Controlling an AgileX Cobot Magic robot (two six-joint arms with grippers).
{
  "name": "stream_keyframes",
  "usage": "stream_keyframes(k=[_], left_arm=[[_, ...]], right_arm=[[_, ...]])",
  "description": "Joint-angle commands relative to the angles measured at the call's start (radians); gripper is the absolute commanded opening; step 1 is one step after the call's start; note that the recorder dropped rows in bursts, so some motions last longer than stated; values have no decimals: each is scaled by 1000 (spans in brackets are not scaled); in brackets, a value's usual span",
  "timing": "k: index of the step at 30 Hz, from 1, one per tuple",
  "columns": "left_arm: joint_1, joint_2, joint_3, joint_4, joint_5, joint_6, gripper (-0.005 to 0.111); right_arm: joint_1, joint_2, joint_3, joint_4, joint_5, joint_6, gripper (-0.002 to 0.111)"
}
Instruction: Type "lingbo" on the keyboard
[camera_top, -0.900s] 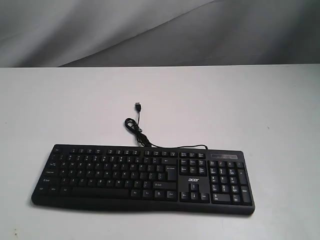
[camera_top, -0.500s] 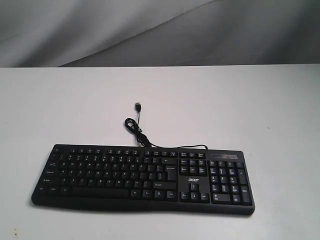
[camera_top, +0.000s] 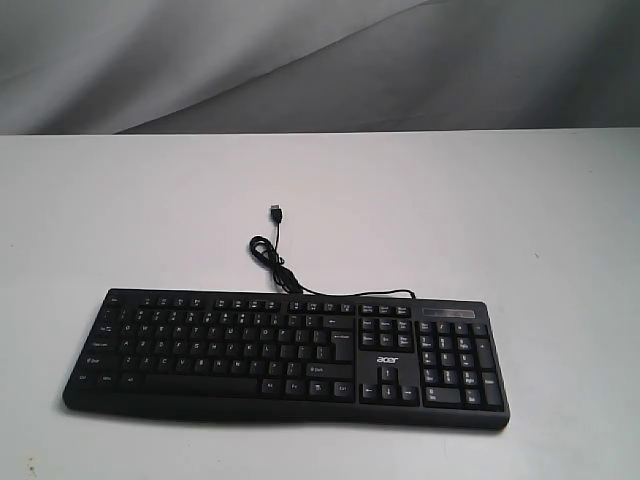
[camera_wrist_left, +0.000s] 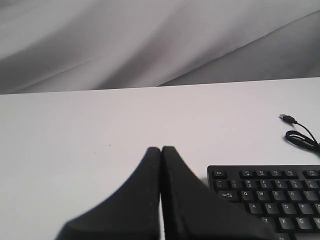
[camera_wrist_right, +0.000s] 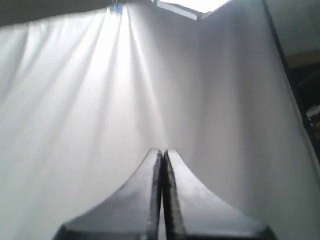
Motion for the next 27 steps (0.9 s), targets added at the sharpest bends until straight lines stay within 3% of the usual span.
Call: stream_keyframes(k=[1, 5, 13, 22, 27], left_arm=[[1, -4, 5, -4, -7, -2, 1], [1, -4, 5, -4, -7, -2, 1], [1, -4, 5, -4, -7, -2, 1], [1, -4, 5, -4, -7, -2, 1], [1, -4, 5, -4, -7, -2, 1]], right_arm=[[3, 19, -60, -106, -81, 209, 0], [3, 221, -214, -213, 72, 337, 0], [3, 869, -565, -786, 141, 700, 0], [15, 1461, -980, -1336, 178, 741, 0], [166, 1644, -1133, -1436, 632, 699, 0]])
